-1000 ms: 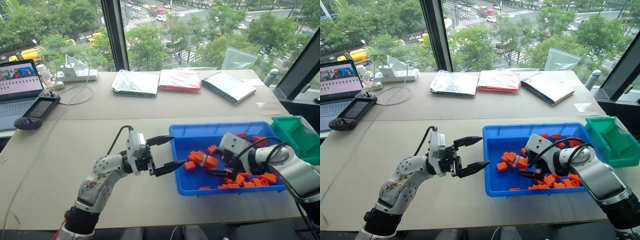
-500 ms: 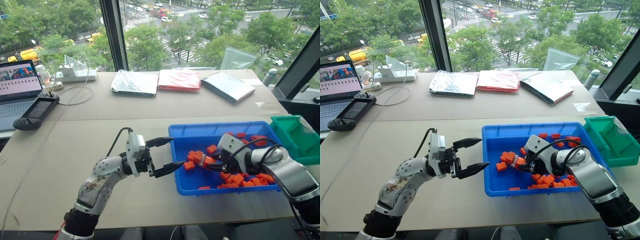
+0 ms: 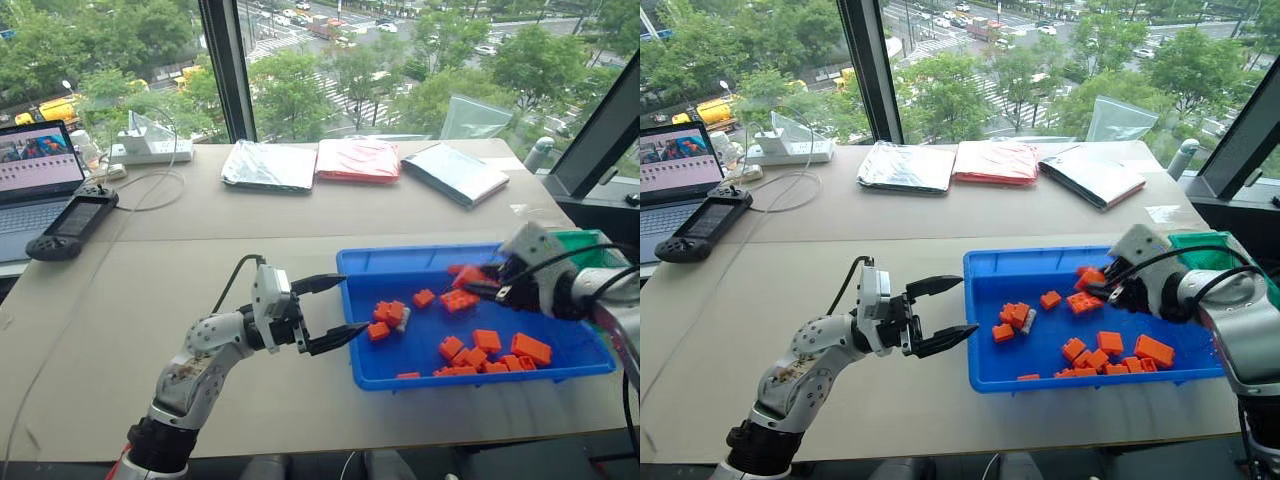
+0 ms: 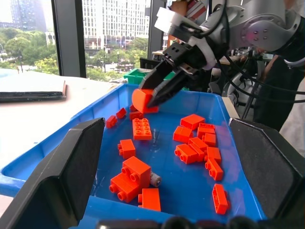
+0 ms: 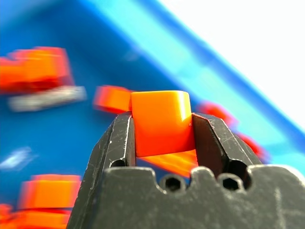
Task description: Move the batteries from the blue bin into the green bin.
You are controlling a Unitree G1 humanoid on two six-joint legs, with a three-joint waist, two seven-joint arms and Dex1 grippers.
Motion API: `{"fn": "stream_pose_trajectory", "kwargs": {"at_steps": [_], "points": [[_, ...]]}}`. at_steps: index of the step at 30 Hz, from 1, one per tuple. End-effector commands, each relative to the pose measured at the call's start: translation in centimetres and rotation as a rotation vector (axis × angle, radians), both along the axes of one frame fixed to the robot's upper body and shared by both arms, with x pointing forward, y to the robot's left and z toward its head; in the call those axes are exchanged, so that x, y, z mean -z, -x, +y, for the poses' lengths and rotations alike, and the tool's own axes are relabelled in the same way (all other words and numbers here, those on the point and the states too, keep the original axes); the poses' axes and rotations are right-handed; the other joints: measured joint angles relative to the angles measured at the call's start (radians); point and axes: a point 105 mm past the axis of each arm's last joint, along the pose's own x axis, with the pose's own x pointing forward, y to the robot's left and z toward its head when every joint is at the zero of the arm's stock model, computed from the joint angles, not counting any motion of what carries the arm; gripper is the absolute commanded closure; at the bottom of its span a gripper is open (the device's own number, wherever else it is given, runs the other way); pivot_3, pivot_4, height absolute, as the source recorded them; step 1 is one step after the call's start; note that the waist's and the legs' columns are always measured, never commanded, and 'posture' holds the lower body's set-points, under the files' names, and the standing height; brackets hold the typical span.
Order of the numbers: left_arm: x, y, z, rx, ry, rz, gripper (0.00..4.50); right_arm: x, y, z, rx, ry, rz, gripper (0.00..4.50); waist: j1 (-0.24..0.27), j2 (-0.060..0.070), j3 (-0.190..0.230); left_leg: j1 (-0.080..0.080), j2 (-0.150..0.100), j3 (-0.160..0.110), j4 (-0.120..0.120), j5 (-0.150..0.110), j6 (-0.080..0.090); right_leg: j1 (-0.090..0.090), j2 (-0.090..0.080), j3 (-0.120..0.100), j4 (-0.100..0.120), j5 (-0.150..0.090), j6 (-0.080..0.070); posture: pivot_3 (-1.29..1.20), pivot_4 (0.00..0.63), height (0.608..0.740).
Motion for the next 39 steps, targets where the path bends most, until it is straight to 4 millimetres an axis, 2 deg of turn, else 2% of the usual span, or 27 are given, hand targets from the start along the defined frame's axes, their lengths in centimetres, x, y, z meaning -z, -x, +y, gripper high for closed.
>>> {"fn": "stream_pose_trajectory", "kwargs": {"at_steps": [1,6,11,17,27,31,34,38,39], "points": [[-1.2,0.5,-0.2,0.013,0.017,-0.057,0.00,0.8,0.9,2.1,-0.133,0.001,0.052,0.03,0.003,0.000,0.000,0.000,0.000,0.000,0.000,0.000,0.000,0.000,0.000,0.000,0.000,0.000,0.000,0.00,0.150,0.740],[-1.3,0.5,-0.3,0.016,0.019,-0.057,0.00,2.8,-0.8,1.6,-0.126,0.069,0.084,0.03,0.000,0.000,0.000,0.000,0.000,0.000,0.000,0.000,0.000,0.000,0.000,0.000,0.000,0.000,0.000,0.00,0.150,0.740],[-1.3,0.5,-0.2,0.014,0.016,-0.056,0.00,2.9,-0.9,2.9,-0.217,0.048,0.101,0.03,-0.003,0.000,0.000,0.000,0.000,0.000,0.000,0.000,0.000,-0.001,0.000,0.000,0.000,0.000,0.000,0.00,0.150,0.740],[-1.3,0.5,-0.1,0.013,0.011,-0.057,0.00,4.4,-1.1,4.2,-0.259,0.045,0.139,0.03,-0.002,0.000,0.000,0.000,0.000,0.000,0.000,0.000,0.000,0.000,0.000,0.000,0.000,0.000,0.000,0.00,0.150,0.740],[-1.3,0.5,0.0,0.006,0.009,-0.058,0.00,7.6,-1.7,2.8,-0.181,0.106,0.228,0.03,-0.001,0.000,0.000,0.000,0.000,0.000,0.000,0.000,0.000,-0.001,0.000,0.000,0.000,0.000,0.000,0.00,0.150,0.740],[-1.3,0.5,0.0,0.004,0.009,-0.057,0.00,7.6,-1.3,3.0,-0.194,0.093,0.239,0.03,-0.001,0.000,0.000,0.001,0.000,0.000,0.000,0.000,0.000,0.000,0.000,0.000,0.000,0.000,0.000,0.00,0.150,0.740],[-1.3,0.5,0.0,0.003,0.010,-0.056,0.00,7.7,-1.1,3.1,-0.199,0.094,0.242,0.73,-0.001,0.000,0.000,0.001,0.000,0.000,0.000,0.000,0.000,0.000,0.000,0.000,0.000,0.000,0.000,0.00,0.150,0.740],[-1.3,0.5,0.0,0.006,0.011,-0.057,0.00,7.7,-1.0,3.1,-0.191,0.090,0.238,1.98,-0.001,0.000,0.000,0.001,0.000,0.000,0.000,0.000,0.000,0.000,0.000,0.000,0.000,0.000,0.000,0.00,0.150,0.740],[-1.4,0.5,0.0,0.006,0.011,-0.057,0.00,7.6,-1.0,2.9,-0.180,0.088,0.232,1.98,-0.001,0.000,0.000,0.001,0.000,0.000,0.000,0.000,0.000,0.000,0.000,0.000,0.000,0.000,0.000,0.00,0.150,0.740]]}}
